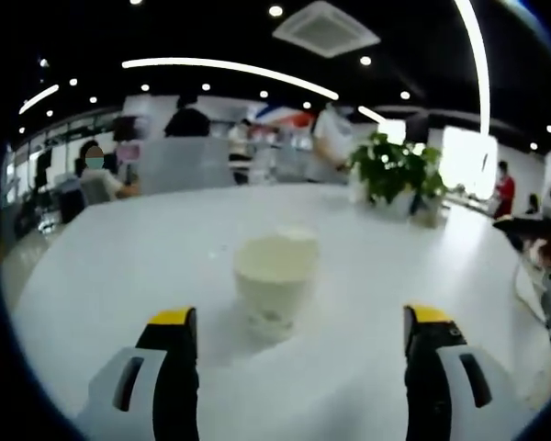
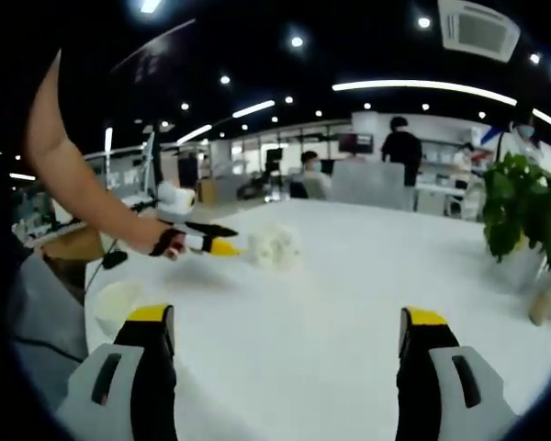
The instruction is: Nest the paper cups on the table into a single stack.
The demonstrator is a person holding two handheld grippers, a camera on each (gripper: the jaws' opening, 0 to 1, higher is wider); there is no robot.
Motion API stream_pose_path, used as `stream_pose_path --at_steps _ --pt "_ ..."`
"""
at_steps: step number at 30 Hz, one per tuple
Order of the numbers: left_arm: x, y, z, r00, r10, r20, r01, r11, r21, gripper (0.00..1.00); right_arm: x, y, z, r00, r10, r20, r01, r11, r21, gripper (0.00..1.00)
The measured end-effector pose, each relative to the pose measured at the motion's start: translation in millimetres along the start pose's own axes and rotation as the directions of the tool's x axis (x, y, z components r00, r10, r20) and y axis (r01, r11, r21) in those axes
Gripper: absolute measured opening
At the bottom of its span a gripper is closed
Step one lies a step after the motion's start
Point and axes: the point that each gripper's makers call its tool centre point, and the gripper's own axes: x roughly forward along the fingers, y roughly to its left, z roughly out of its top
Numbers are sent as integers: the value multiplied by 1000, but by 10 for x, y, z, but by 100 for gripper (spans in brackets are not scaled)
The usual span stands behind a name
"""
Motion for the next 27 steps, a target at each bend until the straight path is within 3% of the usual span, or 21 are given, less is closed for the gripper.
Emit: stream_pose_path --at_steps 5,9,17,22,27 --pt "175 68 60 1000 0 18 -1 999 42 90 -16 -18 -1 1000 1 -8 -1 1000 -7 100" --pt "260 71 101 1000 -8 16 7 997 81 82 -20 -11 2 1000 4 -13 -4 1000 -7 100" --pt "396 145 127 1000 8 -2 -8 996 86 73 -5 25 -22 1000 12 -19 -12 1000 2 100" --pt "440 136 172 1000 16 1 -16 996 89 70 8 38 -36 1000 18 -24 -18 1000 3 100" --pt "501 88 173 1000 -4 -16 6 990 143 66 2 40 -27 999 19 -27 -19 1000 -1 100"
